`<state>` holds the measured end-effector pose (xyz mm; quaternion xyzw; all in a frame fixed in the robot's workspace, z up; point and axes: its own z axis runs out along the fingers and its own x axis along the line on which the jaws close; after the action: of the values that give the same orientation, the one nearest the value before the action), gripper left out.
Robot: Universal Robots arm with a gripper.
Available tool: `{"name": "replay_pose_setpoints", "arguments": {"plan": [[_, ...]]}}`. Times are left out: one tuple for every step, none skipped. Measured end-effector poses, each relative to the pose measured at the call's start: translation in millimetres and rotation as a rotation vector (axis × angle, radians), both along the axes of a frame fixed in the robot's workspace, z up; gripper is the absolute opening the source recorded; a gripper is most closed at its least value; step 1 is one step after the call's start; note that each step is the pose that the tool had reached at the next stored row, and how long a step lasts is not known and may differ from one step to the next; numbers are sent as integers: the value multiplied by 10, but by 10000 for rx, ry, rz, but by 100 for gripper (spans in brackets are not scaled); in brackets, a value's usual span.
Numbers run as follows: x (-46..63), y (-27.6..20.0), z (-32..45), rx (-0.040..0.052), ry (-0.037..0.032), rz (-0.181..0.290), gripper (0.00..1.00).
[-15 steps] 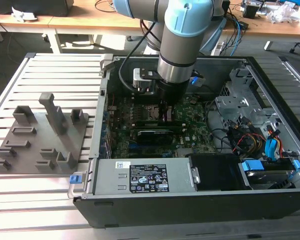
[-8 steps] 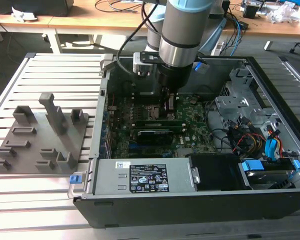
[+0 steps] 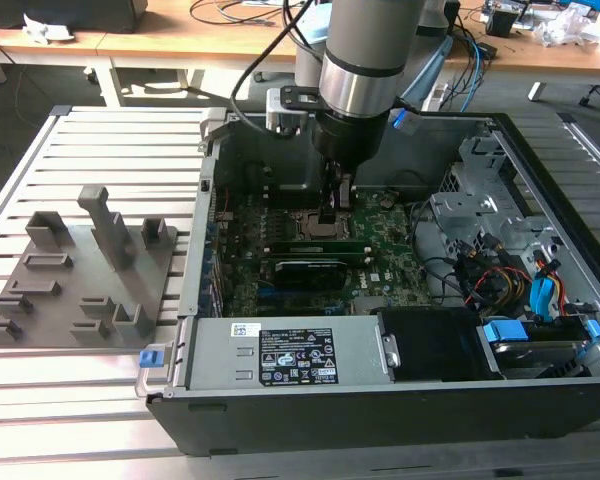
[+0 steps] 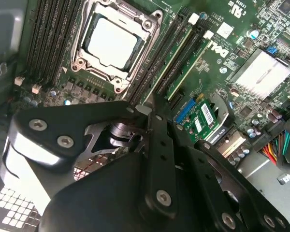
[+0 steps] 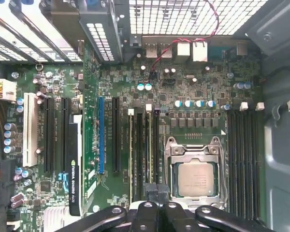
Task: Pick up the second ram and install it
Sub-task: 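Insert the second ram into the second slot, then press down the second ram until it locks into place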
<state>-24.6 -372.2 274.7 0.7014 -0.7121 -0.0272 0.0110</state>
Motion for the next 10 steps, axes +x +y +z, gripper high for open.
{"name": "replay_pose_setpoints", "arguments": {"plan": [[1, 0, 0, 1, 0, 0, 11], [5, 0, 0, 1, 0, 1, 11], [13, 0, 0, 0, 0, 1, 11], [65, 0, -4, 1, 1, -1, 11], [147, 0, -11, 0, 10, -1, 11], [302, 0, -36, -4, 34, 0, 11], [381, -2, -65, -4, 40, -1, 11], [436, -9, -89, -3, 42, 0, 11], [475, -16, -108, -3, 42, 0, 11], [510, -23, -133, -4, 42, 0, 11]]}}
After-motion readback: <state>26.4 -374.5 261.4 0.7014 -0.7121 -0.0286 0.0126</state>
